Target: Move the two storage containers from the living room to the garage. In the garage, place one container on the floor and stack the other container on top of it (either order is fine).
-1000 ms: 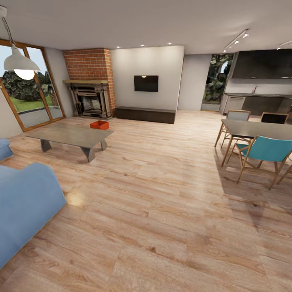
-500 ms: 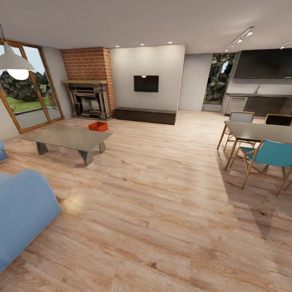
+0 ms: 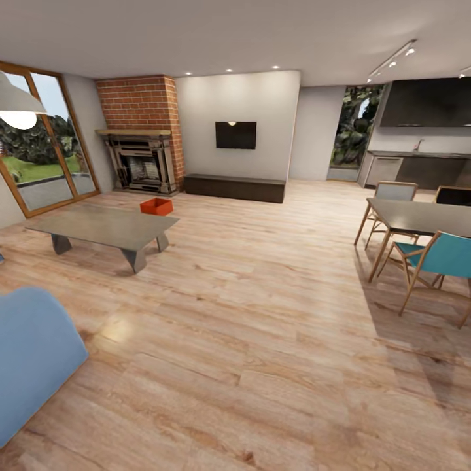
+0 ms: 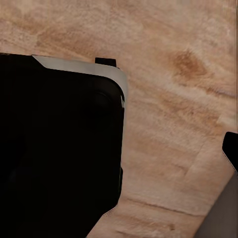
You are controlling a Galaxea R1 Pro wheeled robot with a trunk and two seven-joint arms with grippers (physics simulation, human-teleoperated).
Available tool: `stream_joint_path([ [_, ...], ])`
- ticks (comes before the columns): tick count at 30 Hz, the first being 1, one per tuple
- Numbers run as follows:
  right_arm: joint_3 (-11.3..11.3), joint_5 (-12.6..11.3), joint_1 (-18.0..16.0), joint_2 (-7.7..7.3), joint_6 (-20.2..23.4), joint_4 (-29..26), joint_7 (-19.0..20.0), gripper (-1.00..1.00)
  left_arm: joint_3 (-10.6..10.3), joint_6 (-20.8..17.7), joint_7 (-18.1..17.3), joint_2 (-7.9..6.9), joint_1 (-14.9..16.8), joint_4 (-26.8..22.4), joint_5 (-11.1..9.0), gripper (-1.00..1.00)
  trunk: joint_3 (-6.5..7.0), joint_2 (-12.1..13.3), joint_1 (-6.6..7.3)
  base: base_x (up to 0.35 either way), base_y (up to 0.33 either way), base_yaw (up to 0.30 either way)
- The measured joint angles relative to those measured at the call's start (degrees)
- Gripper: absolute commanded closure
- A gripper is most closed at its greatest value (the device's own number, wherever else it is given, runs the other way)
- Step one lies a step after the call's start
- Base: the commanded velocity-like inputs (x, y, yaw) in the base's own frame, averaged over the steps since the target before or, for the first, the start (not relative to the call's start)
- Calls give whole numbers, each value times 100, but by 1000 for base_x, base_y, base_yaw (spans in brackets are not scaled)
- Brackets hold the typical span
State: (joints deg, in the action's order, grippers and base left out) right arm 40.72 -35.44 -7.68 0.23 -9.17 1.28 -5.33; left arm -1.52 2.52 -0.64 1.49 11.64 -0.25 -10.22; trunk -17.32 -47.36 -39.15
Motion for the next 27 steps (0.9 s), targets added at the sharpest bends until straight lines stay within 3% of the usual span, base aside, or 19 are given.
stream_joint_path([
  [27, 6, 9, 0, 0, 0, 0, 0, -100, -1, 0, 0, -1, 0, 0, 0, -100, 0, 0, 0, 322, 0, 0],
])
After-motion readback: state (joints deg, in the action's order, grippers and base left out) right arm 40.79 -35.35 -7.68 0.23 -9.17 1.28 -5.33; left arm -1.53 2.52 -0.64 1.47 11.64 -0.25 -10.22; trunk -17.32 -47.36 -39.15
